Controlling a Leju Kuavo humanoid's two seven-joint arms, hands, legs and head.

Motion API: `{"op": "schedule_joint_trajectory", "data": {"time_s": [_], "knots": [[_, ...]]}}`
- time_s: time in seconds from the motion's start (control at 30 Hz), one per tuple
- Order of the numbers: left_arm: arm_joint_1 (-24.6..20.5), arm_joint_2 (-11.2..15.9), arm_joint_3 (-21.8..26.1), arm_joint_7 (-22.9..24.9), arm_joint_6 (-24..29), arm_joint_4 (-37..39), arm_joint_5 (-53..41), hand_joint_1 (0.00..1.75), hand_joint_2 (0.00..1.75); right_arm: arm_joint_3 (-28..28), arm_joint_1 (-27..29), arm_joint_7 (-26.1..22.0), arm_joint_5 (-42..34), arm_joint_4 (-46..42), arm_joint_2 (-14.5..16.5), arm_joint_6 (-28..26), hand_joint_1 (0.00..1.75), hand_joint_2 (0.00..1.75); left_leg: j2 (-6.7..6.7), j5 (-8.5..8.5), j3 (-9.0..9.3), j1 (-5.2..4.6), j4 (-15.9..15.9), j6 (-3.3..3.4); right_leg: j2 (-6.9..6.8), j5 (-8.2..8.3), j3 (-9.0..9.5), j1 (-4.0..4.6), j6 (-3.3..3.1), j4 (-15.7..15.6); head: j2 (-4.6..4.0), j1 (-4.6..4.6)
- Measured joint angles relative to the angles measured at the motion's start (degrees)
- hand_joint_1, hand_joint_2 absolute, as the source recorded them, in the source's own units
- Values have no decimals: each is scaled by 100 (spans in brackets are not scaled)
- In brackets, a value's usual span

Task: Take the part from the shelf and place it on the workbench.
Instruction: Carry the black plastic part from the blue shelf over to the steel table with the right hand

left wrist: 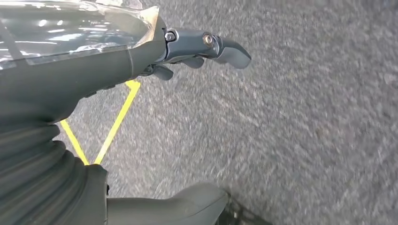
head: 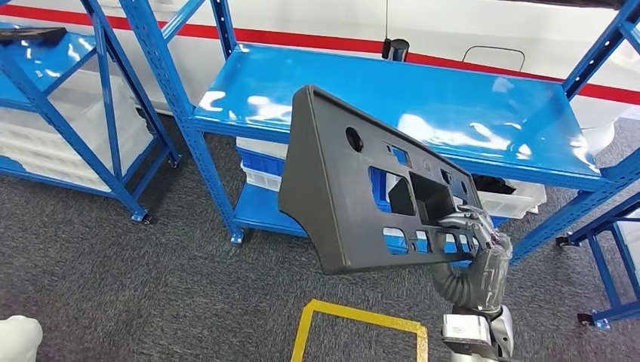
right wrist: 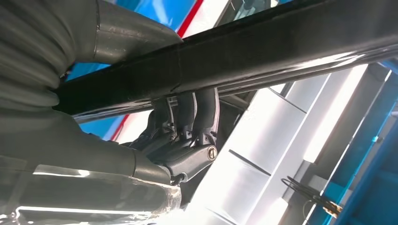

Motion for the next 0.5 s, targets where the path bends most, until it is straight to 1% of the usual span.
{"op": "schedule_joint_trajectory", "data": {"time_s": [0.03, 0.07, 0.1, 0.13, 0.17, 0.2, 0.23, 0.27, 0.3, 0.33, 0.37, 0.4, 0.43, 0.47, 0.5], "knots": [[-1, 5, 0, 1, 1, 0, 0, 0, 175, 4, -1, 0, -31, 8, -9, 7, 175, 175, 1, 63, -83, -9, 1, 25, 3, -254, -128, 4, -32, 378, 0, 14], [0, 9, 0, 2, 2, 0, 0, 0, 175, 9, -4, 0, -76, 19, -18, 17, 175, 175, 4, 128, -166, -18, 3, 34, 5, -453, -222, 1, -35, 761, 0, 23], [1, 9, 0, 2, 2, 0, 1, 0, 175, 12, -8, -1, -139, 35, -33, 32, 175, 175, 6, 191, -249, -28, 6, 34, 6, -550, -255, 1, -11, 1040, 0, 23], [1, 8, 0, 1, 2, 0, 2, 0, 175, 14, -14, -1, -216, 55, -50, 51, 175, 175, 7, 254, -331, -37, 9, 29, 6, -538, -195, 2, 33, 1146, 1, 25], [1, 6, 0, -1, 1, 0, 6, 0, 175, 14, -21, -1, -289, 75, -66, 69, 175, 175, 6, 314, -407, -42, 12, 20, 6, -440, -35, 2, 85, 1042, 1, 26], [1, 4, 1, -3, 1, 0, 11, 0, 175, 14, -31, -2, -353, 95, -83, 88, 175, 175, 4, 373, -475, -45, 14, 4, 5, -315, 223, 1, 124, 748, 1, 26], [2, 4, 1, -5, 0, 0, 18, 0, 175, 14, -44, -3, -406, 116, -98, 107, 175, 175, 1, 429, -529, -49, 18, -18, 5, -230, 551, 2, 136, 322, 1, 27], [2, 2, 2, -6, 4, 0, 24, 0, 175, 15, -63, -5, -446, 136, -109, 121, 175, 175, -1, 483, -570, -57, 25, -45, 7, -216, 879, 18, 116, -152, 1, 27], [3, -1, 3, -4, 15, 0, 31, 0, 175, 15, -81, -8, -480, 157, -120, 135, 175, 175, 0, 539, -595, -65, 26, -79, 12, -241, 1102, 33, 81, -517, 1, 22], [4, -4, 3, 2, 31, 0, 39, 0, 175, 16, -96, -13, -506, 178, -129, 147, 175, 175, 2, 590, -608, -66, 22, -115, 17, -283, 1223, 55, 38, -741, 1, 19], [4, -10, 4, 13, 54, 0, 45, 0, 175, 17, -103, -17, -525, 198, -136, 157, 175, 175, 3, 640, -617, -64, 13, -155, 22, -295, 1243, 79, -3, -836, 1, 13], [7, -11, 7, 25, 80, 0, 55, 0, 175, 18, -107, -20, -534, 221, -144, 167, 175, 175, 3, 675, -627, -49, 6, -194, 21, -260, 1194, 54, -52, -829, 1, 10], [12, -11, 9, 36, 102, 0, 62, 0, 175, 21, -113, -20, -527, 244, -149, 174, 175, 175, -3, 634, -656, -34, 35, -227, 14, -213, 1160, 38, -105, -829, 0, 10], [17, -11, 11, 42, 120, 0, 66, 0, 175, 26, -119, -19, -510, 268, -151, 180, 175, 175, -10, 473, -712, -20, 156, -258, 6, -152, 1113, 16, -168, -834, 0, 0], [22, -9, 14, 44, 131, 0, 69, 0, 175, 30, -126, -17, -488, 290, -154, 180, 175, 175, -16, 225, -792, -7, 372, -283, -4, -89, 1056, -9, -218, -837, 0, -8]]}}
